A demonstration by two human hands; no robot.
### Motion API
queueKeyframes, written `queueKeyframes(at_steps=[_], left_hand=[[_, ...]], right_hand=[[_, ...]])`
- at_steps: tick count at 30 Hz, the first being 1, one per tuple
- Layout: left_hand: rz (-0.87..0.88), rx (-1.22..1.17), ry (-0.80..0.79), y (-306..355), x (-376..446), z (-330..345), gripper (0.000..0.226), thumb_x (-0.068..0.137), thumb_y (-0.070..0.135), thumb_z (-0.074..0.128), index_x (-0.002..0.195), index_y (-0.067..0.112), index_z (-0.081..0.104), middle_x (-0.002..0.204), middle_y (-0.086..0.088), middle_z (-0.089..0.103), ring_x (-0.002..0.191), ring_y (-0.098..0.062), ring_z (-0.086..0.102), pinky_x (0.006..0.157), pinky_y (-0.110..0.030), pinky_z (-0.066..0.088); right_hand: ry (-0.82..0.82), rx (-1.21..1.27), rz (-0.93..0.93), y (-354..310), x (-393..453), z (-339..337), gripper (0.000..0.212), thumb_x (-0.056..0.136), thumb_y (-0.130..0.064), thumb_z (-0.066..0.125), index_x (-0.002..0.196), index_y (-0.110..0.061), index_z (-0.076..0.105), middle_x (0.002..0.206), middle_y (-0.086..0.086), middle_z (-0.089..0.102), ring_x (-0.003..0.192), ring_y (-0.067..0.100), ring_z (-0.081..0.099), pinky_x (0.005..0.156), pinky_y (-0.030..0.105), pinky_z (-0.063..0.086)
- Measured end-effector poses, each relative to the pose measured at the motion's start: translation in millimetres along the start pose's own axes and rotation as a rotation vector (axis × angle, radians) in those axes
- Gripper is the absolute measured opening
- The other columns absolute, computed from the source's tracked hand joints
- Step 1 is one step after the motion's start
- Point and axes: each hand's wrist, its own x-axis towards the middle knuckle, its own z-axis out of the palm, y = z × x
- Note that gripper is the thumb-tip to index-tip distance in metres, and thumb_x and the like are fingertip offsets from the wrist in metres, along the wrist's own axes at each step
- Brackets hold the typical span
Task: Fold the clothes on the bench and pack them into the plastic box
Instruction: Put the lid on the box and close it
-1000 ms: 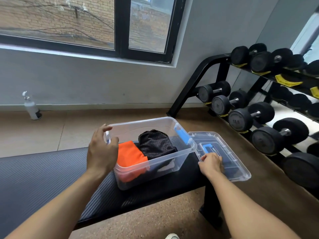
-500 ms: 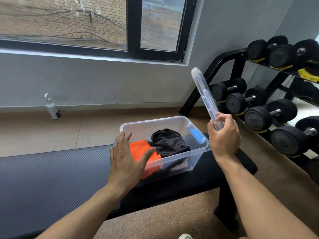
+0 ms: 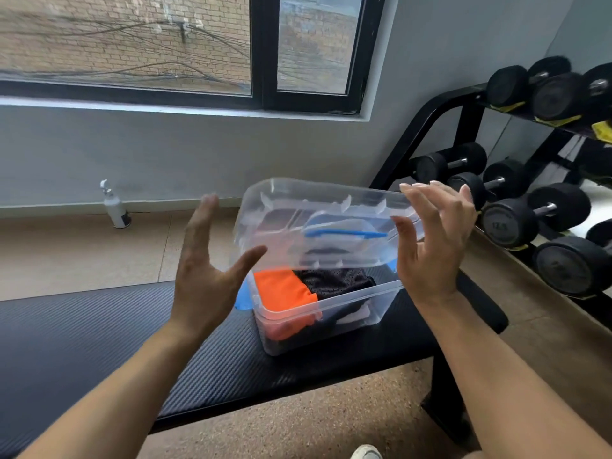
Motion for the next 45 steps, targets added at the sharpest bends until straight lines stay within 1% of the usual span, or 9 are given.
queueKeyframes(at_steps=[4, 9, 14, 20, 24, 27, 30, 37, 45], left_hand=[[0.063, -0.069, 0.020, 9, -9, 5, 0.019, 0.093, 0.038, 0.061, 0.106, 0.025, 0.061, 0.093, 0.037, 0.067, 0.087, 0.012, 0.063, 0.072, -0.010, 0.047], [-0.086, -0.258, 0.008, 22, -10, 12, 0.032, 0.097, 0.043, 0.049, 0.123, 0.024, 0.052, 0.104, 0.009, 0.075, 0.088, -0.008, 0.075, 0.082, -0.037, 0.058], [-0.218, -0.105, -0.062, 15, -13, 16, 0.060, 0.102, 0.048, 0.043, 0.158, 0.033, 0.025, 0.116, 0.013, 0.070, 0.095, 0.007, 0.064, 0.086, -0.027, 0.048], [-0.301, 0.030, -0.166, 0, -16, 19, 0.057, 0.094, 0.061, 0.043, 0.146, 0.038, 0.049, 0.143, 0.008, 0.058, 0.126, -0.019, 0.059, 0.105, -0.045, 0.049], [-0.333, 0.110, -0.211, 0, -20, 26, 0.051, 0.103, 0.043, 0.047, 0.151, 0.026, 0.044, 0.164, 0.005, 0.030, 0.151, -0.013, 0.025, 0.114, -0.029, 0.022], [-0.353, 0.119, -0.237, 0, -22, 30, 0.056, 0.099, 0.057, 0.042, 0.147, 0.029, 0.047, 0.160, 0.004, 0.039, 0.148, -0.018, 0.034, 0.116, -0.035, 0.026], [-0.386, 0.142, -0.224, -5, -22, 33, 0.074, 0.085, 0.074, 0.032, 0.143, 0.030, 0.049, 0.151, 0.002, 0.048, 0.142, -0.023, 0.042, 0.113, -0.054, 0.039], [-0.537, 0.084, -0.213, 0, -23, 38, 0.048, 0.104, 0.041, 0.045, 0.147, 0.021, 0.045, 0.168, -0.003, 0.018, 0.155, -0.019, 0.013, 0.122, -0.048, 0.017], [-0.634, -0.067, -0.132, 2, -28, 38, 0.058, 0.099, 0.032, 0.055, 0.151, 0.021, 0.033, 0.145, -0.005, 0.045, 0.122, -0.022, 0.051, 0.090, -0.034, 0.042]], right_hand=[[0.023, 0.108, 0.085, -11, 6, 5, 0.040, 0.099, -0.035, 0.060, 0.136, -0.019, 0.054, 0.139, 0.012, 0.048, 0.131, 0.033, 0.047, 0.110, 0.059, 0.036], [-0.104, 0.441, 0.739, -18, 12, 1, 0.081, 0.094, -0.044, 0.067, 0.157, -0.018, 0.024, 0.159, 0.003, 0.035, 0.143, 0.009, 0.037, 0.108, 0.007, 0.030], [-0.204, 0.457, 0.996, -1, -6, 13, 0.042, 0.094, -0.040, 0.065, 0.132, -0.023, 0.056, 0.119, -0.008, 0.066, 0.102, 0.014, 0.070, 0.091, 0.042, 0.060], [-0.388, 0.317, 1.073, 19, -12, 13, 0.031, 0.095, -0.017, 0.065, 0.125, -0.023, 0.066, 0.113, -0.007, 0.069, 0.103, 0.009, 0.065, 0.091, 0.040, 0.059], [-0.493, 0.339, 1.122, 25, -17, 15, 0.037, 0.098, -0.011, 0.060, 0.134, -0.021, 0.060, 0.118, -0.008, 0.061, 0.091, 0.001, 0.058, 0.063, 0.020, 0.050], [-0.523, 0.341, 1.140, 28, -21, 18, 0.035, 0.100, -0.010, 0.057, 0.133, -0.021, 0.060, 0.114, -0.011, 0.059, 0.082, -0.004, 0.055, 0.056, 0.016, 0.045], [-0.527, 0.334, 1.145, 30, -21, 19, 0.033, 0.100, -0.010, 0.055, 0.131, -0.021, 0.061, 0.114, -0.009, 0.061, 0.084, -0.002, 0.056, 0.059, 0.019, 0.047], [-0.528, 0.314, 1.147, 31, -23, 22, 0.026, 0.100, -0.011, 0.054, 0.122, -0.021, 0.065, 0.117, -0.004, 0.065, 0.092, 0.003, 0.059, 0.066, 0.025, 0.051], [-0.607, 0.243, 1.198, 38, -21, 23, 0.026, 0.093, -0.009, 0.064, 0.116, -0.021, 0.067, 0.110, -0.002, 0.067, 0.105, 0.020, 0.064, 0.081, 0.043, 0.060]])
